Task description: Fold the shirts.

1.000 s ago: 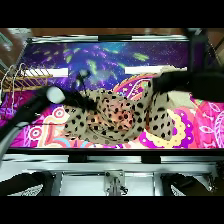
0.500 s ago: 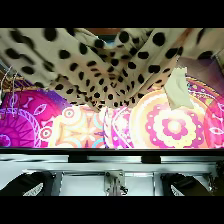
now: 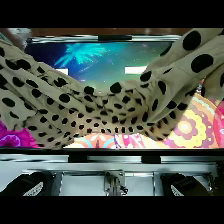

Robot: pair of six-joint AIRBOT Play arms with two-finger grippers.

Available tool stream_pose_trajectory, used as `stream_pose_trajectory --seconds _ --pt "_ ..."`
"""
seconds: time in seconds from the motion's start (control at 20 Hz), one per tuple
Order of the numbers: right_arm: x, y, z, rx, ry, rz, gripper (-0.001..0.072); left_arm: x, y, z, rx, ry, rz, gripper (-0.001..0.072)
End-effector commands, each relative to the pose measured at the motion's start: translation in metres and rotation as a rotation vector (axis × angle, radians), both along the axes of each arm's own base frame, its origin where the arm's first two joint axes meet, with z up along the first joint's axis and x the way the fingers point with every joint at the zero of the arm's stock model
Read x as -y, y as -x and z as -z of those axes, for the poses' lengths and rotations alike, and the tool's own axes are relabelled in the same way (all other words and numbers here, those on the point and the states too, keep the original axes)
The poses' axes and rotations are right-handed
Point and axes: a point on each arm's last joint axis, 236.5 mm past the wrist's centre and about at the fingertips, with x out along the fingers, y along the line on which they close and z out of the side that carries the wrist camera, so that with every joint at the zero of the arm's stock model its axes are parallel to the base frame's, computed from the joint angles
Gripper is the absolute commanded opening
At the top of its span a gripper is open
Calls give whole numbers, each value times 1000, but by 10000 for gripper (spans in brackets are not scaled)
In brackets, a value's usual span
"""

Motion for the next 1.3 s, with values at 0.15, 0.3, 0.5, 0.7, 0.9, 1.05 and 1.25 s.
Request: stream_pose_trajectory --seconds 0.15,0.3,0.5,0.7,0.9,1.05,1.25 --pt "13 -9 -17 86 21 57 77 22 -90 21 27 50 -33 46" --pt "-20 -2 -19 69 -43 -76 78 48 -133 31 10 252 -45 45" --pt "-97 18 -8 -41 -140 -413 78 92 -175 -15 172 634 71 46" --pt "-121 -19 67 -313 -40 -455 77 99 -213 66 0 505 47 46" --pt "-156 -61 165 -646 53 -499 78 69 -218 191 -390 350 -25 46" --pt "-223 -73 239 -816 118 -605 98 29 -221 211 -454 338 -99 325" --pt "-315 -53 336 -922 233 -757 512 -4 -211 226 -540 326 -153 677"
